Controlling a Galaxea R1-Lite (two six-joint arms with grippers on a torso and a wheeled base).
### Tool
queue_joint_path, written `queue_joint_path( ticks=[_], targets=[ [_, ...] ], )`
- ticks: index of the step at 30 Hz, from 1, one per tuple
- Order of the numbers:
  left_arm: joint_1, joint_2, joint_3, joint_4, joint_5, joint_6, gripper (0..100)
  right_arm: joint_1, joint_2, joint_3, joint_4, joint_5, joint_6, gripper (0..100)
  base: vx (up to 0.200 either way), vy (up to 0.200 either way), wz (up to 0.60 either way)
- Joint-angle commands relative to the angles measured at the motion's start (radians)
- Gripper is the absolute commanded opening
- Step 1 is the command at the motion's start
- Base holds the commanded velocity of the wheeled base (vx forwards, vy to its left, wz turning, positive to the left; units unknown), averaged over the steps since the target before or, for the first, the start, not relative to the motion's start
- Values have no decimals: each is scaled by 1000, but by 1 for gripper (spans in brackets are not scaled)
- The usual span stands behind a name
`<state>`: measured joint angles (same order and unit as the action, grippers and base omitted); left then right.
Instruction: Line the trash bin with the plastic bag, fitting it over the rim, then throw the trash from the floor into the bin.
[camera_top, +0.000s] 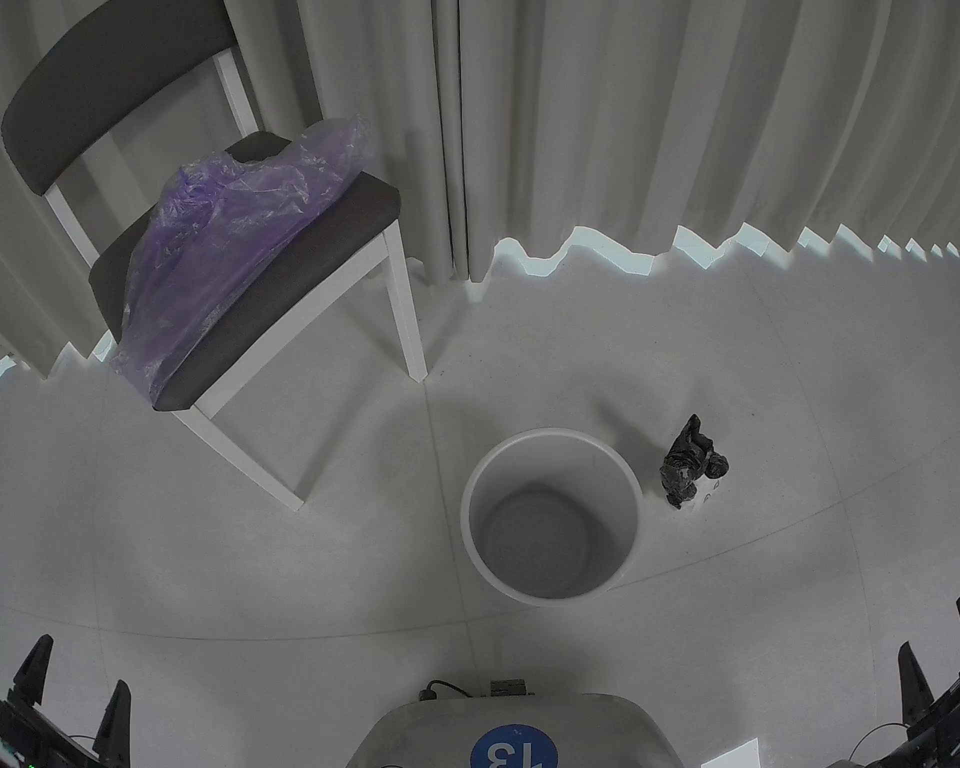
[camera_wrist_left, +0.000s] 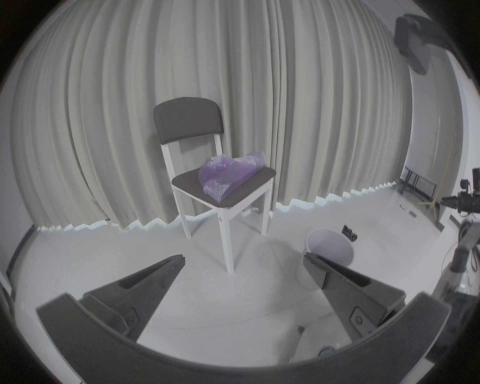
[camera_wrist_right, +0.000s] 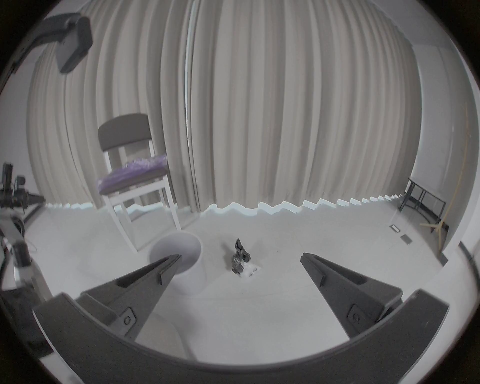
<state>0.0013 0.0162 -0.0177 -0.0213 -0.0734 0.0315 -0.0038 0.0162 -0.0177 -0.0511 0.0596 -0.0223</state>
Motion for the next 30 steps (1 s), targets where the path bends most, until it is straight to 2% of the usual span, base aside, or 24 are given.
queue_joint_path(
  ticks=[1,4,8,11,15,17,20,24,30],
  targets=[
    [-4,1,-113,-108,-28,-188,100,1,-4,-71,-99,6,239,100,0,0,0],
    [-14,28,-156,-88,-26,-183,100,-1,-1,-107,-81,5,240,100,0,0,0],
    [-37,88,-228,-29,-25,-143,100,1,51,-189,-24,14,173,100,0,0,0],
    [-37,145,-260,-35,-19,-81,100,4,171,-289,-26,39,139,100,0,0,0],
    [-26,223,-324,-29,-17,-65,100,4,349,-475,-30,65,136,100,0,0,0],
    [-23,245,-343,-29,-11,-58,100,4,392,-525,-30,65,134,100,0,0,0],
    [-1,338,-403,-34,14,-24,100,4,558,-676,-38,65,127,100,0,0,0],
    [3,430,-459,-37,40,-16,100,4,697,-731,-110,63,130,100,0,0,0],
    [3,513,-519,-34,49,-5,100,4,791,-660,-305,54,142,100,0,0,0]
  ],
)
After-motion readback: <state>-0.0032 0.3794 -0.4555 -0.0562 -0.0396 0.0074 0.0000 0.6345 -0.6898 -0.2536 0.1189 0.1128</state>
